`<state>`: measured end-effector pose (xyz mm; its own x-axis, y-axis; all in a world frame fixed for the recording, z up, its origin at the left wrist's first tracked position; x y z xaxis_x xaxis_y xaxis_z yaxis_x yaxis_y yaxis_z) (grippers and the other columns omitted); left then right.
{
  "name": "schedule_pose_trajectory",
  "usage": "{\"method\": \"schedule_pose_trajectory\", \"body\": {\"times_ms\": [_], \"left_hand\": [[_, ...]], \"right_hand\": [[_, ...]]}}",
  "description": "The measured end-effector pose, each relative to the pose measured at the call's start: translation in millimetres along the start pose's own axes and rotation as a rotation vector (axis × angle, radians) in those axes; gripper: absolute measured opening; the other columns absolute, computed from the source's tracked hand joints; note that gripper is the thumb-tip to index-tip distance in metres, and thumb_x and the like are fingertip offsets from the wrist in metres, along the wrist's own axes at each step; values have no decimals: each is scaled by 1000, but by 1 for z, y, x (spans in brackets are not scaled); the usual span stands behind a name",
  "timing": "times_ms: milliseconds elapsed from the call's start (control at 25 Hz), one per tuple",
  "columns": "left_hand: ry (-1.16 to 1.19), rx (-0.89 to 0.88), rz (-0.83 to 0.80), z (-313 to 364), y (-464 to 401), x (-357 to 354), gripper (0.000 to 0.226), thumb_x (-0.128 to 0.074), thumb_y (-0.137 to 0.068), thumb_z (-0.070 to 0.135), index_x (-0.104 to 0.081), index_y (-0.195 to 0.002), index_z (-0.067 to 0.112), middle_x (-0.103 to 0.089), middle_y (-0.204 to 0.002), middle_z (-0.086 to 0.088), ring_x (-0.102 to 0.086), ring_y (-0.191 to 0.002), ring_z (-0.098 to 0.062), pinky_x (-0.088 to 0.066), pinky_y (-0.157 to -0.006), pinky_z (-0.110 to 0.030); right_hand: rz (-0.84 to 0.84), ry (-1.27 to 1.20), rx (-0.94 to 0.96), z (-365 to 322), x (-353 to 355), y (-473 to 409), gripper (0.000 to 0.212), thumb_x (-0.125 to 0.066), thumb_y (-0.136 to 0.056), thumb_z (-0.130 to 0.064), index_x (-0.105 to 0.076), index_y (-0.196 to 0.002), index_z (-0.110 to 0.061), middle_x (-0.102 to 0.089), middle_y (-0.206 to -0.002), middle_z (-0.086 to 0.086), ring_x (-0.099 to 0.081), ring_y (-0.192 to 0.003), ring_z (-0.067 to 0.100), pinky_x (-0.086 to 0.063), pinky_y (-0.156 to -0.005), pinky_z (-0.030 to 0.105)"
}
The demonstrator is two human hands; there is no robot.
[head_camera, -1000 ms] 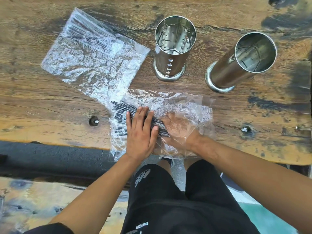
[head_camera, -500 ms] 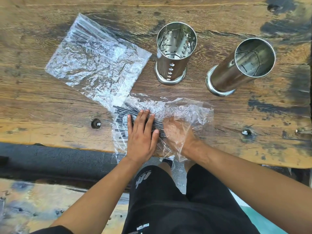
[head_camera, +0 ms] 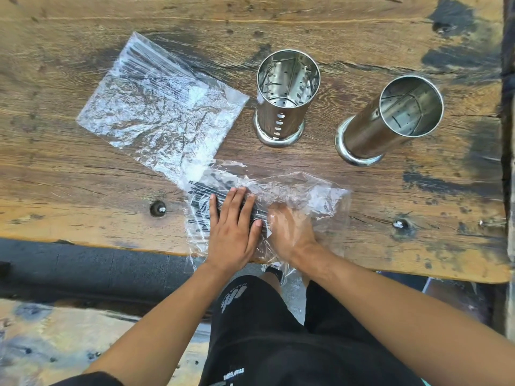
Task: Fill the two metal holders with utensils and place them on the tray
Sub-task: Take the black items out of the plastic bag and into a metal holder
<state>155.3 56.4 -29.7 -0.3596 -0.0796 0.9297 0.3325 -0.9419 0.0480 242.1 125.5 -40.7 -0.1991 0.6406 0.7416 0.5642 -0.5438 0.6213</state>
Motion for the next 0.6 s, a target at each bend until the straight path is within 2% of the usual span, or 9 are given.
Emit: {"method": "schedule_pose_trajectory", "body": {"times_ms": [80,200,280,320,440,520,560,600], "left_hand": [[-1,0,-5,1,-2,2,60,-27,-107,44,-46,-150,8,-42,-159,-13,-30,-154,-31,-10,-124,-64],[-16,-26,-22,5,-3,2,60,-28,-106,44,-46,-150,7,-42,-159,-14,-30,-153,-32,-12,-124,-65],[-31,-34,-44,7,-3,1,61,-26,-107,45,-44,-152,8,-40,-160,-13,-28,-154,-31,-12,-123,-65],[-38,-28,-61,6,-3,-1,63,-23,-107,46,-42,-153,8,-39,-161,-13,-27,-155,-30,-12,-124,-65],[-60,-6,-103,3,-2,-4,67,-16,-107,50,-37,-157,10,-34,-164,-12,-22,-157,-28,-9,-125,-62],[-72,-3,-124,2,2,-6,66,-17,-107,51,-34,-158,12,-31,-166,-11,-20,-158,-27,-5,-126,-60],[-76,-2,-135,2,3,-7,66,-18,-107,51,-33,-159,13,-30,-166,-10,-19,-158,-26,-4,-127,-59],[-77,3,-147,2,4,-8,66,-19,-107,51,-32,-159,13,-28,-167,-10,-17,-158,-26,-3,-127,-58]], "right_hand": [[-3,-88,-46,11,4,0,19,-61,-97,-27,-62,-112,-14,-67,-105,2,-69,-88,18,-60,-80,34],[-23,-133,-18,16,8,-2,23,-66,-95,-28,-67,-106,-8,-70,-96,5,-70,-82,22,-61,-75,34],[-58,-153,-35,23,9,0,29,-69,-93,-41,-67,-101,-13,-67,-83,1,-68,-67,16,-58,-58,27],[-63,-156,-35,27,10,1,31,-69,-92,-45,-66,-100,-16,-65,-79,-1,-65,-64,13,-54,-54,25],[-104,-125,-6,42,15,5,36,-71,-89,-47,-65,-107,-17,-60,-75,-5,-60,-63,8,-51,-58,23],[-96,-106,-26,56,21,7,46,-71,-85,-57,-63,-117,-24,-61,-78,-7,-58,-63,3,-50,-60,22],[-100,-86,-40,61,24,9,47,-70,-85,-59,-63,-118,-26,-63,-78,-6,-58,-64,3,-51,-62,24],[-109,-52,-51,66,25,10,40,-70,-86,-57,-64,-111,-26,-62,-74,-5,-58,-63,5,-50,-62,25]]}}
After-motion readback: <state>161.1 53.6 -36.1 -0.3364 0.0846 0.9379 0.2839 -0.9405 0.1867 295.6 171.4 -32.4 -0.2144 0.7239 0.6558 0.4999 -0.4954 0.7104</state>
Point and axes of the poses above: each hand's wrist, its own y-axis away from the middle knuckle, its own x-axis out of the back of the hand, z = x × y, the point moved 10 cm from there along -y, towards the middle knuckle
